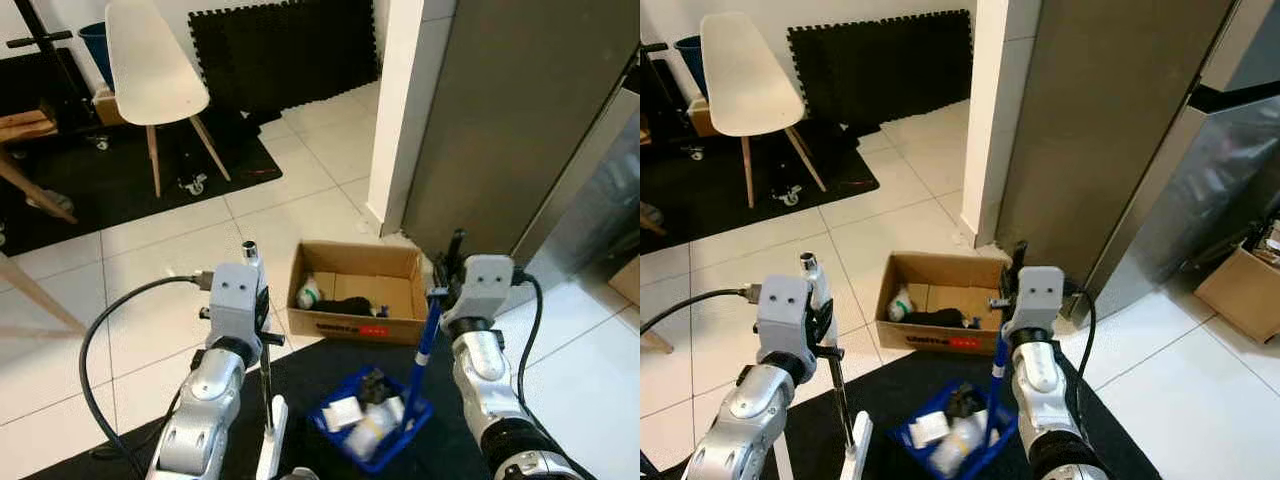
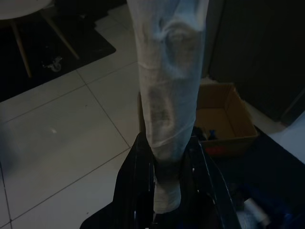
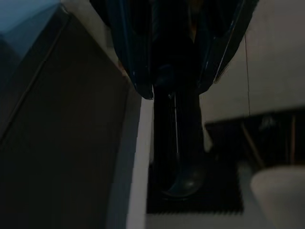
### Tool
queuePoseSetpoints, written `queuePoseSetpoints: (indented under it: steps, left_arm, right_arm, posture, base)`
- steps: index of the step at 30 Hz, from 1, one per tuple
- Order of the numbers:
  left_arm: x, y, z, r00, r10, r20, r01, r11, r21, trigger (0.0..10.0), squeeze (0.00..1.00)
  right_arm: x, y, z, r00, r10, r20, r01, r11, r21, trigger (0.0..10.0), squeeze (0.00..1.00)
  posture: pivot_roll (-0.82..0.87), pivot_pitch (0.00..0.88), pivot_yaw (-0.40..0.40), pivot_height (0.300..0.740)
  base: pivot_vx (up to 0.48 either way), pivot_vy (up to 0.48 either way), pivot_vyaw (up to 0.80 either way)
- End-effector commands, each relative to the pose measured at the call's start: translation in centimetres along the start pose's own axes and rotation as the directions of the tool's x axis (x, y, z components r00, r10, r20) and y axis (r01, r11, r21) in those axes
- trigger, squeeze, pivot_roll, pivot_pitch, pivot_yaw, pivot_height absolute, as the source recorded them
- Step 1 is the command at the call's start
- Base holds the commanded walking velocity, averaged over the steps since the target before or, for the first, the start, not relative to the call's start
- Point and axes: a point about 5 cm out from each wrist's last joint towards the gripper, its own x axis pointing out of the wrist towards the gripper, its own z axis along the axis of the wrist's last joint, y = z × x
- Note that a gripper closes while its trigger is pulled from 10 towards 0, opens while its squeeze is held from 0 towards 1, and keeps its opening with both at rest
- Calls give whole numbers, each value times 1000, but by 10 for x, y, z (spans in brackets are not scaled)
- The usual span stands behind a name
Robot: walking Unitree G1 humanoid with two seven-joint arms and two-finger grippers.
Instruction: Sweep floor
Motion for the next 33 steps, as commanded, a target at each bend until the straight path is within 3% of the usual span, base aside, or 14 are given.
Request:
queuePoseSetpoints:
  steps: [1, 4, 10, 24, 33]
  left_arm:
    - [-1, 0, -2, 1000, 9, 7, -9, 1000, 15, 10000, 0]
    - [-2, 0, -3, 1000, 9, 7, -9, 1000, 18, 10000, 0]
    - [-3, 1, -3, 1000, 13, 16, -13, 999, 31, 10000, 0]
    - [-10, 1, -4, 999, 30, 15, -30, 999, 35, 10000, 0]
    - [-14, -6, 2, 999, 25, 40, -27, 999, 36, 10000, 0]
  right_arm:
    - [-3, 5, -1, 999, 32, 14, -32, 999, -15, 10000, 0]
    - [-5, 27, 1, 988, 145, 54, -146, 989, 7, 10000, 0]
    - [-1, 43, 6, 964, 252, 88, -256, 966, 34, 10000, 0]
    - [12, 51, 17, 926, 357, 122, -367, 927, 77, 10000, 0]
    - [13, 51, 13, 929, 360, 88, -365, 930, 46, 10000, 0]
  posture:
    - [109, 82, 19, 740]
    - [112, 86, 21, 740]
    - [134, 96, 21, 740]
    - [181, 133, -2, 740]
    - [205, 183, -25, 740]
  base:
    - [0, 0, 0]
    - [0, 0, 0]
    - [0, 0, 0]
    - [0, 0, 0]
    - [0, 0, 0]
